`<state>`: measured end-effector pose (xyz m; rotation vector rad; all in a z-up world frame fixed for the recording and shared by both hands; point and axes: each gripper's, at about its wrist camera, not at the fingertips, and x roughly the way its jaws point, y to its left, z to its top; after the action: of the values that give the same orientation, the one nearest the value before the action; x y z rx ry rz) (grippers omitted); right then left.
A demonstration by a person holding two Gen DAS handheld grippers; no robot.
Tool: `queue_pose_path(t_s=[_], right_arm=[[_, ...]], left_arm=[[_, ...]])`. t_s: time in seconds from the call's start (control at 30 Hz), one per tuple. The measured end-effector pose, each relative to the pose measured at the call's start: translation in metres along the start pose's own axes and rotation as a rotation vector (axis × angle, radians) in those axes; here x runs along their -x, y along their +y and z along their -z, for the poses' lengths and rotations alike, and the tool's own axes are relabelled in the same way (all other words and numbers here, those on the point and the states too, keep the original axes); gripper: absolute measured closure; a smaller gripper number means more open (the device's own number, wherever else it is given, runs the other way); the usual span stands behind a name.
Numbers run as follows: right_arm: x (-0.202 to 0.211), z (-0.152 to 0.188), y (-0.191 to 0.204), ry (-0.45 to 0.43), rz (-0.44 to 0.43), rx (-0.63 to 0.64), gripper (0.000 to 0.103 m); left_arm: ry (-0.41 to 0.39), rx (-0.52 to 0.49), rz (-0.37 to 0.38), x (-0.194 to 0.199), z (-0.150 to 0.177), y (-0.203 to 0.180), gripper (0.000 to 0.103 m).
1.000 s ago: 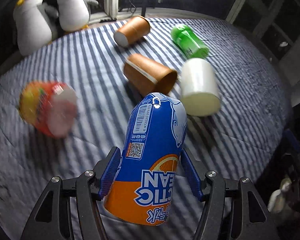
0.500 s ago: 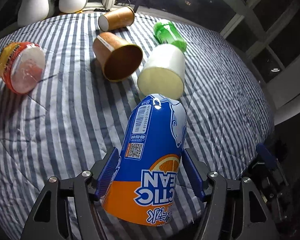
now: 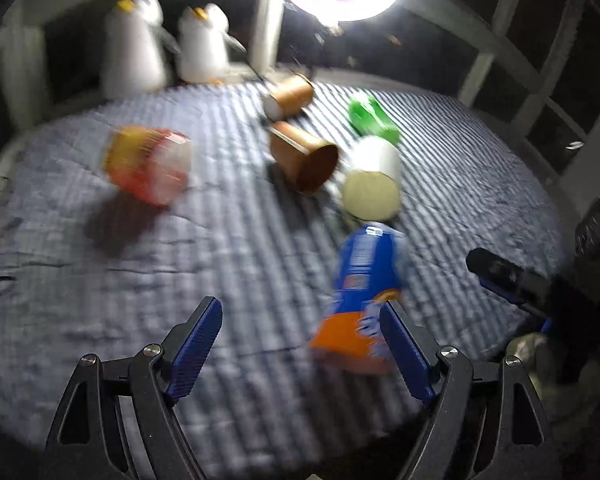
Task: Flip cup upside down
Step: 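Close the right tool on the bottle while the left tool opens and releases it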
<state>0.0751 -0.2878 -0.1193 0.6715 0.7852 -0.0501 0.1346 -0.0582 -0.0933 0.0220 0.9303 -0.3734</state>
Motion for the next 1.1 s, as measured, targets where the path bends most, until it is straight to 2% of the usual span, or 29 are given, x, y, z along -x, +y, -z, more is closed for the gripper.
queue_pose_path(t_s=[0.13,0.27,0.53,0.6,0.77,0.93,1.1], right_arm=[[-0.02,-0.002,-0.002,0.068,-0.02,-0.065,0.007],[-0.045,-0.005,-0.001,0.151,-0.066,-0.14,0.007],[-0.084,-0.015,0.01,0.253,-0.108,-0.209,0.007],[-0.094,-0.015,0.011,0.279,-0.11,-0.22,0.009],[-0.108,-0.016,0.009,0.321,-0.089,-0.24,0.028],[-0.112,-0.019,0.012,0.339,-0.09,-0.219,0.036],[-0.103,-0.022,0.022,0.319,-0.086,-0.159,0.037]], left_arm=[[-0.072,0.015,-0.068,0.03,0.021,0.016,0.018],[-0.088,0.055,-0.055,0.046,0.039,0.031,0.018],[-0.091,0.099,-0.059,0.054,0.064,0.043,0.018],[-0.09,0.106,-0.064,0.053,0.068,0.044,0.018],[-0.09,0.119,-0.059,0.053,0.069,0.048,0.018],[-0.1,0.123,-0.054,0.056,0.068,0.048,0.018],[-0.1,0.126,-0.051,0.057,0.068,0.049,0.018]])
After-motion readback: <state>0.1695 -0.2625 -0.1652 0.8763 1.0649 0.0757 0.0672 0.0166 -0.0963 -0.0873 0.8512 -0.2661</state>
